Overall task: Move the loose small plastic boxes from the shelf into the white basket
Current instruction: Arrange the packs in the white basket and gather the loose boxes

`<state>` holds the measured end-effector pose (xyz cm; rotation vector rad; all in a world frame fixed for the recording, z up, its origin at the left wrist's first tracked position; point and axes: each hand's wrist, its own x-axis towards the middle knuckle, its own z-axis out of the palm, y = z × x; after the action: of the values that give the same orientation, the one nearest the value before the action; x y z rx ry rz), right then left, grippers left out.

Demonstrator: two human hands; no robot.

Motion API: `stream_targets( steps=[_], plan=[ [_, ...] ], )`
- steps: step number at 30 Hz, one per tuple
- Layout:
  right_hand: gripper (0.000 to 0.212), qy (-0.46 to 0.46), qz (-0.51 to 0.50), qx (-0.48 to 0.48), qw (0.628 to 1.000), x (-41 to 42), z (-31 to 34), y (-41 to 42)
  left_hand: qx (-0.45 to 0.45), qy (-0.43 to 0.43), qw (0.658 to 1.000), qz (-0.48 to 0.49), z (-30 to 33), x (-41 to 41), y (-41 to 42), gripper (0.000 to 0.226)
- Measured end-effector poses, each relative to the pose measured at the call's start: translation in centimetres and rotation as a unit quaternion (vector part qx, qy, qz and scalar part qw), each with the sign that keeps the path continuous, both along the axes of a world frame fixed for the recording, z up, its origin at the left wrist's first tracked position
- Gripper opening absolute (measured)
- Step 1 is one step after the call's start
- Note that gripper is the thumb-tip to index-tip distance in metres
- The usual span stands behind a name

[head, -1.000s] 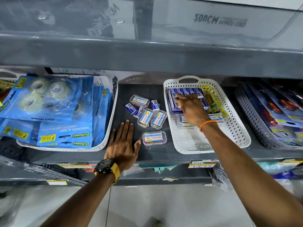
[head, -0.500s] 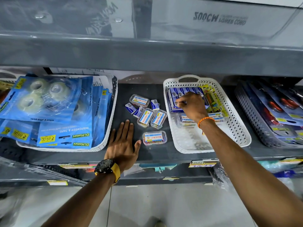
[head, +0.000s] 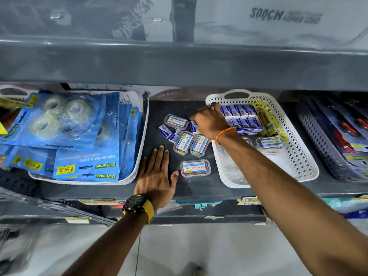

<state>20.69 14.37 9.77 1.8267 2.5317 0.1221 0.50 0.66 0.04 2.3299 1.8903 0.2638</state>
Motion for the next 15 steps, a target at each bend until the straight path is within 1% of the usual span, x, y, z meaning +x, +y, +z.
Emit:
stream_targets(
  steps=[3,6,9,10,12,14,15],
  plan=[
    [0.028,-0.035,0.003,-0.039,0.999,-0.3,0.2,0.6,-0.002,0.005,1.0,0.001,0.1,0.0,0.0,0.078],
    [0.029,-0.041,0.001,-0.064,0.997,-0.5,0.1,0.9,0.0,0.003,1.0,-0.001,0.0,-0.1,0.1,0.077],
    [0.025,-0.04,0.015,-0.054,0.998,-0.4,0.1,0.9,0.001,0.0,1.0,-0.001,-0.1,-0.1,0.1,0.076],
    [0.027,-0.037,0.021,-0.037,0.998,-0.3,0.0,0.8,0.0,0.001,1.0,0.0,-0.2,-0.1,0.1,0.077],
    [0.035,0.009,0.026,0.017,0.999,0.2,-0.3,0.2,0.0,0.002,1.0,-0.001,-0.2,-0.2,0.1,0.077],
    [0.036,0.099,0.022,0.072,0.992,1.2,-0.1,-0.5,0.001,-0.003,1.0,-0.002,-0.2,-0.2,0.1,0.078],
    [0.034,0.146,0.015,0.085,0.986,2.1,-0.1,-0.9,0.002,-0.005,1.0,-0.004,-0.1,-0.1,0.1,0.078]
  ],
)
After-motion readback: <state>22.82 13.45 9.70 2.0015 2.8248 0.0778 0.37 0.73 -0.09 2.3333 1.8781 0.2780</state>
